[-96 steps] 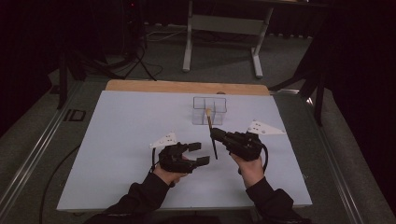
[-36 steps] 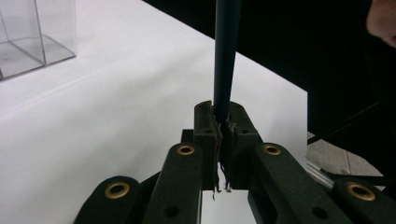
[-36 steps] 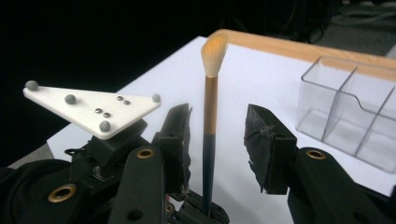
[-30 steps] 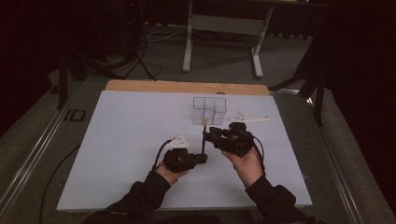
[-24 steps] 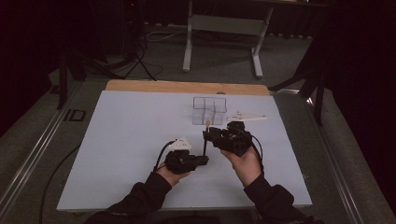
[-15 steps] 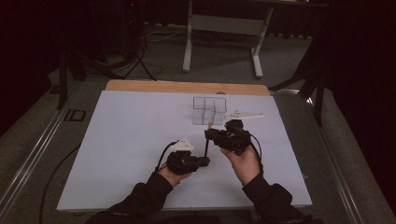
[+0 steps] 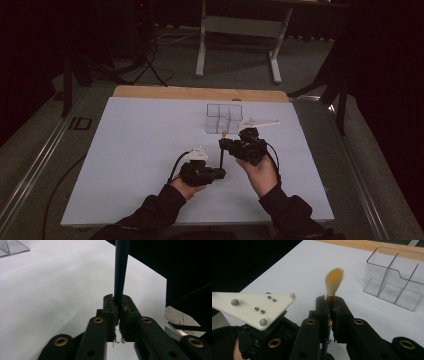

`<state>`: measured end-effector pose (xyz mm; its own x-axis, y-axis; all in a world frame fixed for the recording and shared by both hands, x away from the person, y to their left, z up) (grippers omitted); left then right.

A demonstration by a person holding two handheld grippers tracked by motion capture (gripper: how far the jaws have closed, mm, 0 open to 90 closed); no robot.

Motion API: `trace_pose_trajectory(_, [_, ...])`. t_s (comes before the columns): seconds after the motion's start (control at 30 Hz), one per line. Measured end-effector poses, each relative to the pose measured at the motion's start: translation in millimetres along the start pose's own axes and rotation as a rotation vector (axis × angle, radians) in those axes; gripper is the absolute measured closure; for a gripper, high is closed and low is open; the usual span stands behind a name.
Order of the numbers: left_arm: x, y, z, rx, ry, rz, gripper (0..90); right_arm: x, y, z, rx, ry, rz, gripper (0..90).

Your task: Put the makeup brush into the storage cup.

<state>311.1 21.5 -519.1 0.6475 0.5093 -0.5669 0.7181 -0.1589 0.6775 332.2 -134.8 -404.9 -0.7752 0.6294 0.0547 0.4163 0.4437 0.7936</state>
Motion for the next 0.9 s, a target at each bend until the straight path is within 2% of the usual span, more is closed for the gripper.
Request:
trace_pose_trajectory(0.03, [-0.3, 1.2, -1.2, -0.005, 0.013, 0.003, 74.8, 0.1, 0.3, -0.2, -0.003, -0.008, -0.006, 84.2])
trace_pose_trajectory(0.1, [-0.7, 3.5, -3.4, -0.005, 0.012, 0.001, 67.8, -1.1, 0.8, -0.7, -0.006, -0.008, -0.013, 84.2])
trace_pose_trajectory(0.13, [-0.9, 4.5, -4.7, -0.003, 0.016, 0.005, 60.3, -1.6, 1.3, -1.6, -0.009, -0.008, -0.019, 84.2])
trace_pose_trajectory(0.2, [-1.6, 6.0, -7.6, -0.004, 0.003, 0.004, 58.0, -1.9, 1.6, -2.3, -0.012, -0.009, -0.021, 84.2])
trace_pose_trajectory(0.27, [-3.6, 6.6, -12.0, -0.022, -0.009, 0.006, 50.9, -3.0, 3.8, -4.8, -0.022, -0.012, -0.031, 84.2])
trace_pose_trajectory(0.33, [-4.6, 7.1, -14.4, -0.021, -0.01, 0.01, 42.7, -3.0, 5.8, -5.9, -0.023, -0.023, -0.046, 84.2])
trace_pose_trajectory(0.4, [-5.1, 7.5, -16.4, -0.025, 0.003, 0.012, 40.3, -2.8, 6.7, -6.3, -0.022, -0.023, -0.049, 84.2])
trace_pose_trajectory(0.43, [-5.3, 7.7, -17.7, -0.022, 0.0, 0.011, 34.4, -2.7, 8.6, -7.4, -0.027, -0.024, -0.06, 84.2])
trace_pose_trajectory(0.63, [-7.0, 7.8, -33.3, -0.054, 0.014, 0.027, 20.3, -5.0, 16.7, -14.2, -0.052, -0.03, -0.09, 84.3])
trace_pose_trajectory(0.73, [-5.8, 6.6, -47.0, -0.074, 0.027, 0.021, 13.8, -6.6, 23.0, -20.0, -0.068, -0.034, -0.106, 84.2])
trace_pose_trajectory(0.77, [-5.8, 6.6, -47.0, -0.074, 0.027, 0.021, 13.4, -6.6, 23.0, -20.0, -0.068, -0.034, -0.106, 84.2])
trace_pose_trajectory(0.8, [-5.1, 6.1, -50.6, -0.078, 0.019, 0.014, 13.4, -7.0, 25.3, -21.8, -0.074, -0.036, -0.111, 84.3])
trace_pose_trajectory(0.83, [-3.1, 4.5, -57.1, -0.073, 0.0, 0.01, 4.8, -8.2, 30.0, -25.7, -0.081, -0.043, -0.122, 84.3])
trace_pose_trajectory(0.9, [-2.1, 3.5, -60.2, -0.069, -0.016, 0.007, 1.2, -8.8, 32.4, -27.5, -0.089, -0.045, -0.126, 84.3])
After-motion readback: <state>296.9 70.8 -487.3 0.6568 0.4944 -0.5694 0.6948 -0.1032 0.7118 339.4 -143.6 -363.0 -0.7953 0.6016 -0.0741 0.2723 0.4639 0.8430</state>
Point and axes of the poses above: each handheld gripper's, and its own axes: z roughly forward along the jaws, y roughly out of its top, x roughly to its left, the point moved 2 cm from there along z, roughly forward along the jaws, and after that the axes turned 14 degrees about -z, right-handed, at the moved point
